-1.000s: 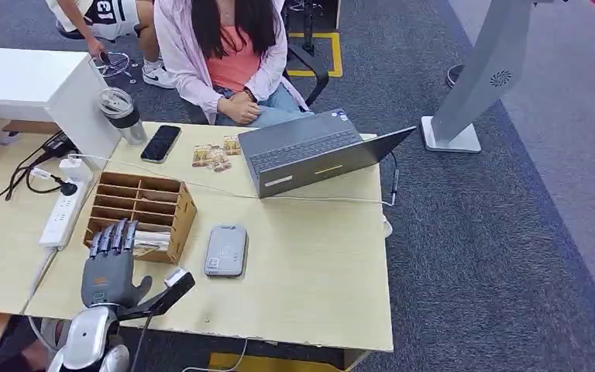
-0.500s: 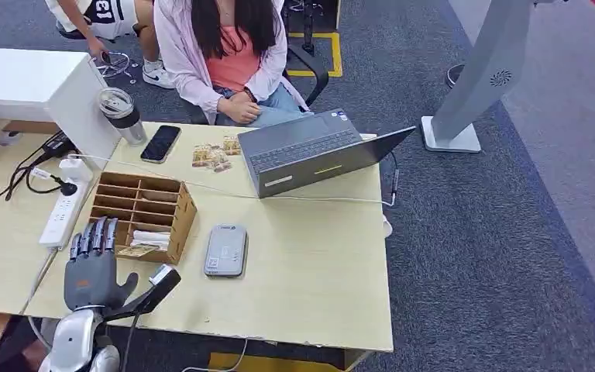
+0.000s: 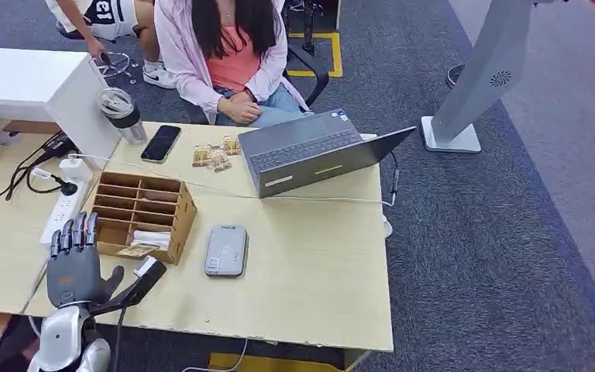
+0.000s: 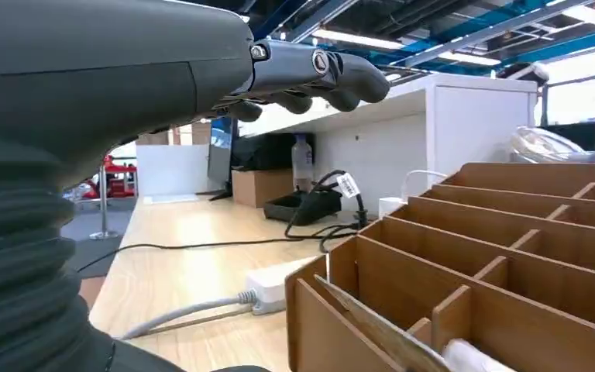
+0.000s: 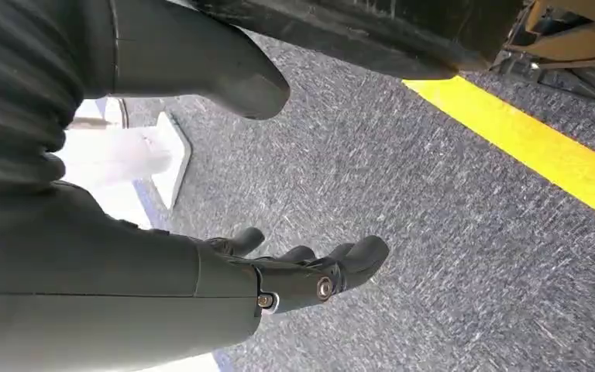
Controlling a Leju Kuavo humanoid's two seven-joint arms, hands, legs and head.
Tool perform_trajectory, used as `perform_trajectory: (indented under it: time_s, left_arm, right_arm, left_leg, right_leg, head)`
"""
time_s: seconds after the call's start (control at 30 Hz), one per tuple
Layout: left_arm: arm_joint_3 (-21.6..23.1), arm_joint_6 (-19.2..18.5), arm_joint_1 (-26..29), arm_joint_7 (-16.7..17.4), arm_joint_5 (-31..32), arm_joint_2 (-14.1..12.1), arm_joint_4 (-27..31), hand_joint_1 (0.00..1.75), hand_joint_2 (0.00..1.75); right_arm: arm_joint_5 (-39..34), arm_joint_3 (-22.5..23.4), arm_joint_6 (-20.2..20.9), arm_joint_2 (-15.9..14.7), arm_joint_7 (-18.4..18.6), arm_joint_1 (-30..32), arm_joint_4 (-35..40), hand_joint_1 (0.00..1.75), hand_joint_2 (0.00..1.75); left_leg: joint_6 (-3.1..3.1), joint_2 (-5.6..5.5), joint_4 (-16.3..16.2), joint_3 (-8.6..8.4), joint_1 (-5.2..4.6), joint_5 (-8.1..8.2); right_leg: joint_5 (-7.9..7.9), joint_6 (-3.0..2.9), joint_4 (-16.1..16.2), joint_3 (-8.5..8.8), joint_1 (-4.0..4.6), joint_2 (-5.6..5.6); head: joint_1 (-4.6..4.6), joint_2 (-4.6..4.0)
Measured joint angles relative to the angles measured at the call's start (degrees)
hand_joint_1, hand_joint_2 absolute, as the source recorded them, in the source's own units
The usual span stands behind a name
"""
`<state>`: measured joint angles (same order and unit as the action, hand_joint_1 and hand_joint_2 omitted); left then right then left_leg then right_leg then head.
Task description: Pass the card to the sensor for recognition and then transmit it.
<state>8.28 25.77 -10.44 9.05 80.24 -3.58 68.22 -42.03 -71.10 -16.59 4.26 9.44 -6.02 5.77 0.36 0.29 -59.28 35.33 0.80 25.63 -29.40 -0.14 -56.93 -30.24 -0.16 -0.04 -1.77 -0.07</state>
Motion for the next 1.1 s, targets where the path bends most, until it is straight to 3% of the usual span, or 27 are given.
perform_trajectory:
  time_s: [0.33, 1.1]
  left_arm:
    - [-0.85, 2.34, -3.05, -1.07, 1.05, 0.26, -4.37, 0.0, 1.75]
    - [-0.87, 3.39, -5.38, -2.03, 1.2, 1.27, -9.95, 0.0, 1.75]
  right_arm:
    - [0.59, -1.44, 0.18, 0.0, 0.13, -0.17, 0.0, 0.0, 1.75]
    - [0.59, -2.64, 0.29, 0.0, 0.31, -0.3, 0.0, 0.0, 1.75]
  left_leg:
    - [0.0, 0.01, 0.0, 0.0, 0.0, 0.0]
    - [0.0, 0.01, -0.01, 0.0, 0.0, 0.0]
  right_leg:
    - [0.0, 0.0, 0.0, -0.01, 0.0, 0.0]
    - [0.0, 0.0, 0.0, -0.01, 0.0, 0.01]
  head:
    - [0.0, 0.0]
    - [0.0, 0.0]
